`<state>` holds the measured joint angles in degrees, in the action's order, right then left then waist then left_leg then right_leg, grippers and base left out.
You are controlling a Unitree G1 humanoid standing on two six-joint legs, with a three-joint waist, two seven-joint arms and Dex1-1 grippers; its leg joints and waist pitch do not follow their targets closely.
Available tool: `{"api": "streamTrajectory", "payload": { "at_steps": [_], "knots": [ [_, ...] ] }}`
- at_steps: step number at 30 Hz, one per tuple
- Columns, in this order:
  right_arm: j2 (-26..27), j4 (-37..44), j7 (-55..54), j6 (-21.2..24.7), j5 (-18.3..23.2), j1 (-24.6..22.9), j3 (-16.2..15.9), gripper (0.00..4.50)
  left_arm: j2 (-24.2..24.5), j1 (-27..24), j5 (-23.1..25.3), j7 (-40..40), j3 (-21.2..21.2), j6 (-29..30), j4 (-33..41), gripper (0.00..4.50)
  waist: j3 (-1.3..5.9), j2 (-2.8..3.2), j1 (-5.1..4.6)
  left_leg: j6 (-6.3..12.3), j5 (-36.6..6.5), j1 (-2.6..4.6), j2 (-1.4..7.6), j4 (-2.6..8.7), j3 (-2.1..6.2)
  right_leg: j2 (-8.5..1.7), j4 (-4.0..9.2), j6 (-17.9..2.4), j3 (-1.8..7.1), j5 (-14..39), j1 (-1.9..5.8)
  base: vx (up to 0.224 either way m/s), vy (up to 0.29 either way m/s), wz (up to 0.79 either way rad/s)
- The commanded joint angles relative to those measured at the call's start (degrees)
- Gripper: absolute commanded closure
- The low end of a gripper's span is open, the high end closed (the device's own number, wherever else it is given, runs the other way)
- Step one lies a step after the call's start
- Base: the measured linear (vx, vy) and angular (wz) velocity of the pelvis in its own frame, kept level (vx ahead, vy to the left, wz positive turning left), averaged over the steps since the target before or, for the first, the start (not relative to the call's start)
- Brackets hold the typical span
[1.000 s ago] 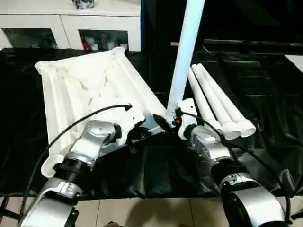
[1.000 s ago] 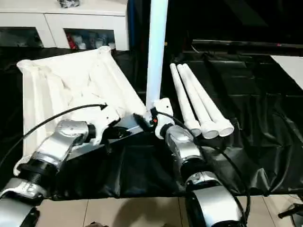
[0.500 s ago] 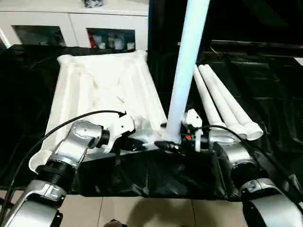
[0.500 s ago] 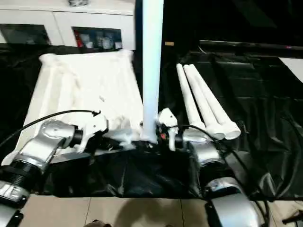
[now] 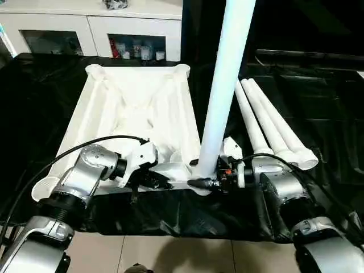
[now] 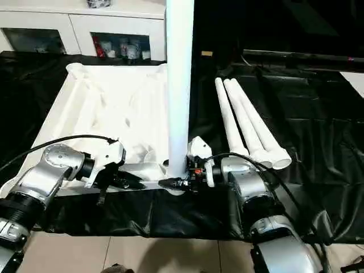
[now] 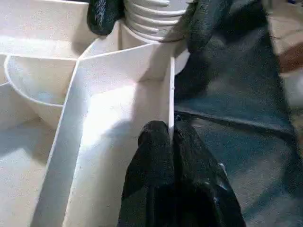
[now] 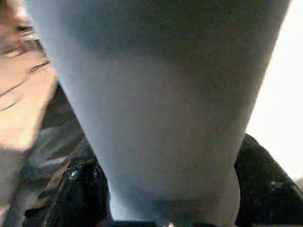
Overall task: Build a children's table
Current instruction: Rotate leg to tighten
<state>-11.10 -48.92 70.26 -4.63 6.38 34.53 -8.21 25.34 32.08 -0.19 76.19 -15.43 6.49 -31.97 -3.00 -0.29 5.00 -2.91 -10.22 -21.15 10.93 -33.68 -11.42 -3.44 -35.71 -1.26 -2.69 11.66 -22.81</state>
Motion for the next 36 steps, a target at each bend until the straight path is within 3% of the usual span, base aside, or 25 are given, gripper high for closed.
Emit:
{"api": "streamTrajectory", "payload": {
  "at_steps": [1,2,4,5,7,8,11,14,15,17,20,22,28,29,32,36],
  "knots": [
    [4.10,-4.02,-10.30,0.93,-0.50,1.04,1.10,1.73,-4.35,1.94,-0.28,-5.56,0.12,2.16,-0.81,4.50,2.93,0.19,-0.45,0.04,-15.47,1.10,2.89,4.32,1.40,-5.11,5.06,-12.73,2.79,16.44,1.96,0.000,0.000,0.00],
    [5.00,-4.94,-13.45,1.10,-0.29,1.43,2.11,1.73,-5.19,2.33,-0.29,-7.60,0.68,2.95,-1.30,4.50,2.76,0.15,-0.67,-0.99,-17.47,1.45,2.84,4.46,1.65,-5.35,5.54,-11.83,2.85,20.90,1.72,0.000,0.000,0.00],
    [6.36,-6.52,-19.79,0.48,-1.24,1.96,2.76,1.74,-6.85,3.07,0.66,-12.78,1.55,4.28,-2.04,4.50,2.84,0.17,-1.08,-1.54,-17.56,1.40,2.81,4.54,1.87,-5.36,5.81,-10.50,2.90,23.12,1.79,0.000,0.000,0.00],
    [7.58,-8.41,-27.30,-0.01,-2.61,2.76,3.17,1.74,-8.44,3.59,1.41,-17.39,2.35,5.73,-2.37,4.50,2.86,0.16,-1.43,-1.96,-17.34,1.38,2.88,4.56,1.87,-5.25,5.65,-10.59,2.93,22.19,1.63,0.000,0.000,0.00],
    [8.36,-9.70,-32.00,0.15,-3.32,3.33,3.47,1.74,-9.51,3.84,1.87,-20.39,2.88,6.63,-2.39,4.50,2.94,0.09,-2.07,-2.06,-17.72,1.29,2.62,4.48,1.91,-5.17,5.65,-10.72,2.88,21.88,1.71,0.000,0.000,0.00],
    [8.86,-10.29,-33.86,0.12,-3.46,3.57,3.65,1.74,-10.17,3.87,2.03,-21.87,3.17,7.04,-2.18,4.50,2.95,0.04,-2.13,-1.31,-17.15,0.95,2.51,4.41,1.87,-5.15,5.77,-10.30,2.89,21.57,1.93,0.000,0.000,0.00],
    [11.22,-13.13,-43.94,0.12,-5.58,5.04,3.62,1.74,-13.08,3.20,2.44,-26.31,3.71,9.19,0.22,4.50,3.20,-0.09,-2.15,-0.37,-14.76,0.92,2.45,4.17,1.68,-5.10,5.58,-10.69,2.97,18.83,1.87,0.000,0.000,0.00],
    [12.33,-13.86,-45.81,-1.53,-6.75,5.26,3.46,1.74,-13.98,2.33,2.24,-26.31,3.14,9.33,1.58,4.50,3.40,-0.15,-2.06,0.76,-12.60,0.66,2.41,3.97,1.43,-4.93,5.21,-11.10,2.95,14.30,2.04,0.000,0.000,0.00],
    [12.82,-13.73,-43.65,-1.65,-5.46,5.20,4.24,1.74,-14.11,1.98,2.18,-25.75,2.79,8.94,1.85,4.50,3.45,-0.29,-2.11,1.18,-12.31,0.57,2.38,3.96,1.40,-4.90,5.13,-11.22,2.92,13.40,2.17,0.000,0.000,0.00],
    [13.13,-14.06,-42.75,-1.94,-4.60,5.44,5.03,1.05,-14.14,1.80,2.19,-25.67,2.65,9.05,2.10,4.50,3.35,-0.07,-2.08,1.94,-11.78,0.55,2.41,3.98,1.34,-4.83,5.06,-11.72,2.88,11.75,2.18,0.000,0.000,0.00],
    [12.58,-14.09,-39.71,-3.05,-3.49,5.93,5.70,1.03,-13.08,0.99,1.65,-23.78,2.14,8.56,2.97,4.50,3.27,-0.09,-2.15,2.03,-12.97,0.55,2.53,4.07,1.41,-4.93,5.17,-11.84,2.84,13.10,2.22,0.000,0.000,0.00],
    [11.86,-13.68,-38.15,-3.17,-3.46,5.84,5.32,0.78,-12.54,0.76,1.41,-22.82,1.99,8.08,3.19,4.50,3.30,-0.10,-2.36,1.96,-12.92,0.52,2.49,4.08,1.41,-4.83,5.15,-11.91,2.85,13.00,2.25,0.000,0.000,0.00],
    [7.60,-11.12,-24.25,-4.32,-2.83,4.28,3.42,0.78,-9.63,-0.28,0.30,-16.46,1.55,6.23,4.96,4.50,3.50,0.04,-2.31,3.63,-11.05,0.46,2.61,3.87,1.28,-4.83,4.76,-13.53,2.73,8.34,2.60,0.000,0.000,0.00],
    [5.81,-9.07,-17.40,-4.75,-2.32,3.22,2.29,0.78,-8.45,-0.33,-0.32,-13.71,1.39,5.76,5.03,4.50,3.52,0.15,-2.16,4.17,-10.36,0.47,2.61,3.78,1.20,-4.73,4.63,-13.86,2.68,7.12,2.69,0.000,0.000,0.00],
    [3.65,-7.43,-10.81,-5.17,-2.61,2.33,0.74,0.78,-6.70,-0.45,-0.73,-10.09,0.72,4.33,5.10,4.50,3.61,0.22,-1.44,5.12,-9.09,0.52,2.88,3.68,1.02,-4.58,4.26,-14.55,2.48,4.73,2.63,0.000,0.000,0.00],
    [0.92,-5.65,-2.05,-5.01,-3.13,1.42,-1.68,0.78,-4.38,-0.14,-0.62,-5.40,-0.23,2.47,4.07,4.50,3.55,0.31,-1.08,4.62,-9.95,0.61,2.98,3.71,1.05,-4.72,4.32,-14.97,2.43,6.10,2.58,0.000,0.000,0.00]
  ]
}}
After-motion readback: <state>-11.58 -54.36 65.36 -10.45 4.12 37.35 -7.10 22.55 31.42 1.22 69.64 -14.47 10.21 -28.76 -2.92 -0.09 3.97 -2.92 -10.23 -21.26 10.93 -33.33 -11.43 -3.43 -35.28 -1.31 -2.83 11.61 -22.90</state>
